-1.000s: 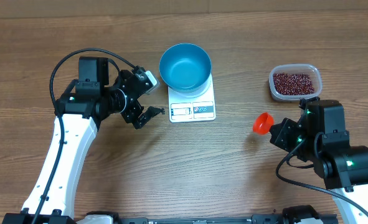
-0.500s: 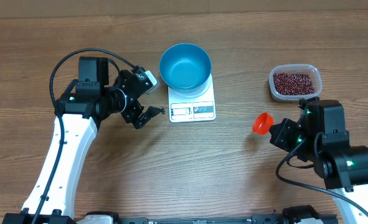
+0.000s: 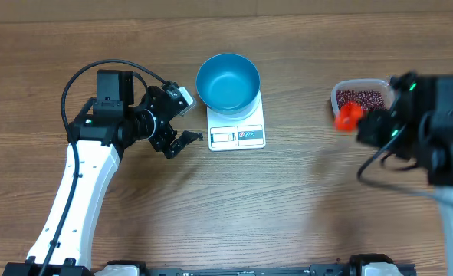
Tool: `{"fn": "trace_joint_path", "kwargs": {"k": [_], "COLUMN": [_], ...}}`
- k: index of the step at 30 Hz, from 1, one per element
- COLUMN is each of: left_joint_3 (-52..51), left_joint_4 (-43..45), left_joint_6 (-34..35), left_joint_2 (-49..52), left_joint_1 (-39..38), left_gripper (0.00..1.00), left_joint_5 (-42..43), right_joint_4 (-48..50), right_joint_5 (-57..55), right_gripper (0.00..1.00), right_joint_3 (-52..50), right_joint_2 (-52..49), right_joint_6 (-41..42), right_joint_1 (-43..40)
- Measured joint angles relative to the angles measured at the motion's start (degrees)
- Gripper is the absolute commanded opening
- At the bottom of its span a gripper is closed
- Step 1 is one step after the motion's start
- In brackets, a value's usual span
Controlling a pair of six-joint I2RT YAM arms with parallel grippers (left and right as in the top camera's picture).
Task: Scoop item into bowl and weigh 150g on scale
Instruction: 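Move the red scoop with right gripper into the bean tub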
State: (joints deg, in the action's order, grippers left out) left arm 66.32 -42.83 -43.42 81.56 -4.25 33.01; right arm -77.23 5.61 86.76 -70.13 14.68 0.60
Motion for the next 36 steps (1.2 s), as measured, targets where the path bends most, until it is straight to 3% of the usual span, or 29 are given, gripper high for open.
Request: {"fn": "trace_joint_path", "kwargs": {"k": [5,17,36], "left_joint_3": [0.0,0.0,0.0], "left_joint_4": [0.0,0.0,0.0], "left_joint_6": [0.0,0.0,0.0], "left_joint_2": [0.0,0.0,0.0], "left_joint_1": [0.0,0.0,0.0], "left_gripper": [1.0,1.0,1.0], "left_joint_5": [0.0,0.0,0.0], "right_joint_4": [1.4,6.1,10.9], "right_joint_5": [-1.1,-0.5,-0.5], "right_gripper": [0.04,0.04,0.04], "right_joint_3": [9.0,9.8,9.8], "right_joint_2": [-7.6,-19.2,-34.0], "right_joint_6": [-5.6,-24.5,-27.6], "right_joint_1": [-7.5,-13.3,-16.0]}}
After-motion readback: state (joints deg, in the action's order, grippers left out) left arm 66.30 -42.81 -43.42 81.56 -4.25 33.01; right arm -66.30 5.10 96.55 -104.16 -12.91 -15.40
